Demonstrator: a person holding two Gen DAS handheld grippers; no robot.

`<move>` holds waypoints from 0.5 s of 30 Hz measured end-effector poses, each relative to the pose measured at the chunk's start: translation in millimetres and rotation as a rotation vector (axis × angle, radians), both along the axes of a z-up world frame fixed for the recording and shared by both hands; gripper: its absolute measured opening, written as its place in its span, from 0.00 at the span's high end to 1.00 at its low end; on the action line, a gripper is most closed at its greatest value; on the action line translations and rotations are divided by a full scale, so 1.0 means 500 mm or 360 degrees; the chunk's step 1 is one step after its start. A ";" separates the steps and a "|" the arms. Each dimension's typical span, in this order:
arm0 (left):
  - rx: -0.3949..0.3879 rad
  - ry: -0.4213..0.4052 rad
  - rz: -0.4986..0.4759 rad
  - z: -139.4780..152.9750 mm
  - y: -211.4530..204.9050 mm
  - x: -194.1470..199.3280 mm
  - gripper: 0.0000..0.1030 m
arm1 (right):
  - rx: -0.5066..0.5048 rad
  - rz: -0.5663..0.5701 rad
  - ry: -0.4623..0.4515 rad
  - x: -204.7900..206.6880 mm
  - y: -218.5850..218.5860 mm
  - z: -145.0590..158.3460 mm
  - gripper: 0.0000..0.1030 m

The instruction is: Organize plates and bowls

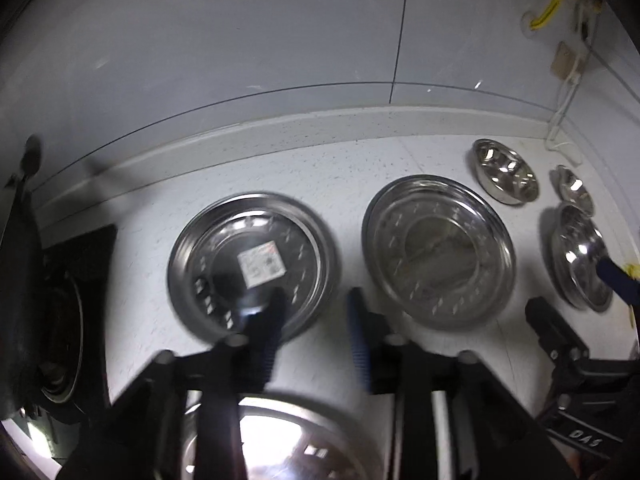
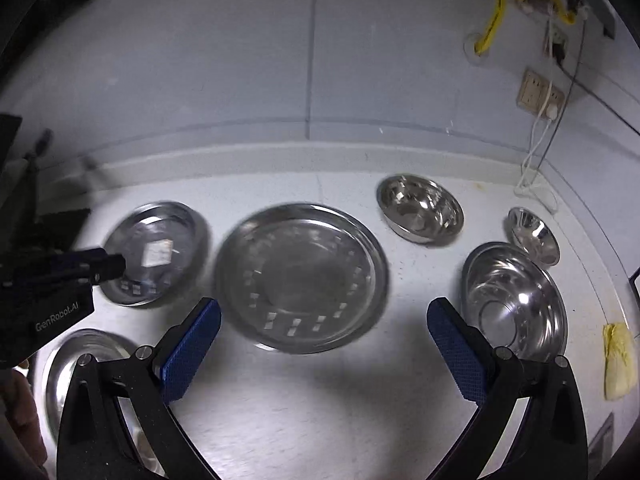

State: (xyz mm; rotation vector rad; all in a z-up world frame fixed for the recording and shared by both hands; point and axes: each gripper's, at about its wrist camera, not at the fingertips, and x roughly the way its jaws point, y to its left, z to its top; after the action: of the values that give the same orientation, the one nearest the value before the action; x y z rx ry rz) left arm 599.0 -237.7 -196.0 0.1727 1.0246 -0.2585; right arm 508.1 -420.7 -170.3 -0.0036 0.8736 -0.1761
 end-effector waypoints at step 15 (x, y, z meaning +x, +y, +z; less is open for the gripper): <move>0.0144 0.0186 -0.0085 -0.112 -0.184 0.190 0.66 | 0.0168 -0.0207 0.0319 0.189 -0.156 -0.138 0.02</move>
State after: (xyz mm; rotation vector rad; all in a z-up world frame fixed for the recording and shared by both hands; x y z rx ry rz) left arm 694.2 -329.7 -252.2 0.2696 1.1498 -0.2733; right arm 602.5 -498.7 -239.5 0.1364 1.0831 -0.2545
